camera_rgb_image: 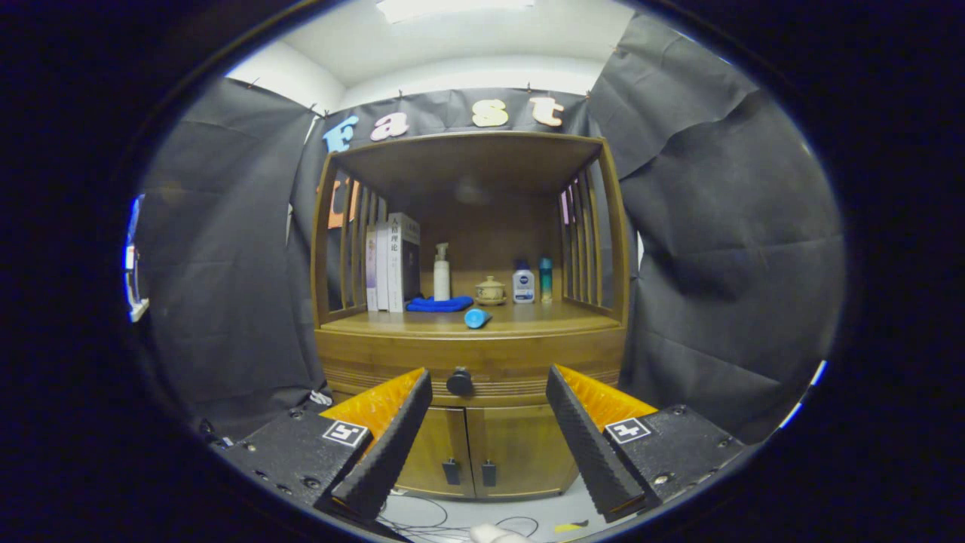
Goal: Pull open the drawer, take out the items inside it, and place them on the countertop above the cabinet.
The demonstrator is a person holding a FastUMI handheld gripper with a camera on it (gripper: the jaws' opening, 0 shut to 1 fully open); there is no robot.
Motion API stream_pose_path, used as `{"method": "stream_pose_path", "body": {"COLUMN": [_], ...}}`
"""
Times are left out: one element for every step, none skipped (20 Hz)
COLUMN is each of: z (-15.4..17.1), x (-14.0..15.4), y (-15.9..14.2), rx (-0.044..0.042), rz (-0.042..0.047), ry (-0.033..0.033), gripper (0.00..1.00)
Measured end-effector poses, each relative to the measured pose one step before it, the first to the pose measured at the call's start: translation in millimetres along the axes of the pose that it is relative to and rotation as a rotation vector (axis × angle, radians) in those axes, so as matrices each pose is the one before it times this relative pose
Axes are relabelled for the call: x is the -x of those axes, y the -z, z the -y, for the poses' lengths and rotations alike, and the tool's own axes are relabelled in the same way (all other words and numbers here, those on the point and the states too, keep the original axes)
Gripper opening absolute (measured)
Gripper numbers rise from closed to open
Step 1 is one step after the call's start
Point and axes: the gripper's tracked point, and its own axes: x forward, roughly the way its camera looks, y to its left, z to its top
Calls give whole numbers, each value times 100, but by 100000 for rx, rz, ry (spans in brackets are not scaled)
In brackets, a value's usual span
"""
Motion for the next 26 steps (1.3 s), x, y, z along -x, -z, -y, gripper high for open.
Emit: {"method": "stream_pose_path", "body": {"z": [275,445,301,73,-16,-14,-1,39,-101,-56,-124,-113,-78,-27,-25,-22,19,25,6,-51,-30,-12,-30,-65,-68,-12], "x": [111,177,131,51,20,4,41,16,30,47,20,7,46,-43,10,-43,-8,-82,41,-53,-14,-51,11,-24,37,-38], "y": [-145,-279,-267,-186,-78,14,-156,-18,-31,56,45,25,7,53,51,20,61,44,-3,104,37,136,76,34,21,33], "rx": [-177,-41,29,-67,-91,-262,-262,-40,162,255,231,143,88,-21,-166,25,-31,107,61,50,17,165,61,33,82,46], "rz": [231,537,836,536,-82,49,186,133,-21,-109,-22,-143,-87,-140,-10,-152,-56,-104,-176,-162,-185,-380,-138,8,-122,98], "ry": [495,1032,1053,318,-94,-98,-29,1,-72,-109,-102,-228,-234,21,61,-118,160,60,25,-31,-58,-58,-19,-70,-78,23], "gripper": [99,99,99,99,99,99,99,99,99,99,99,99,99,99,99,99,99,99,99,99,99,99,99,99,99,99]}}
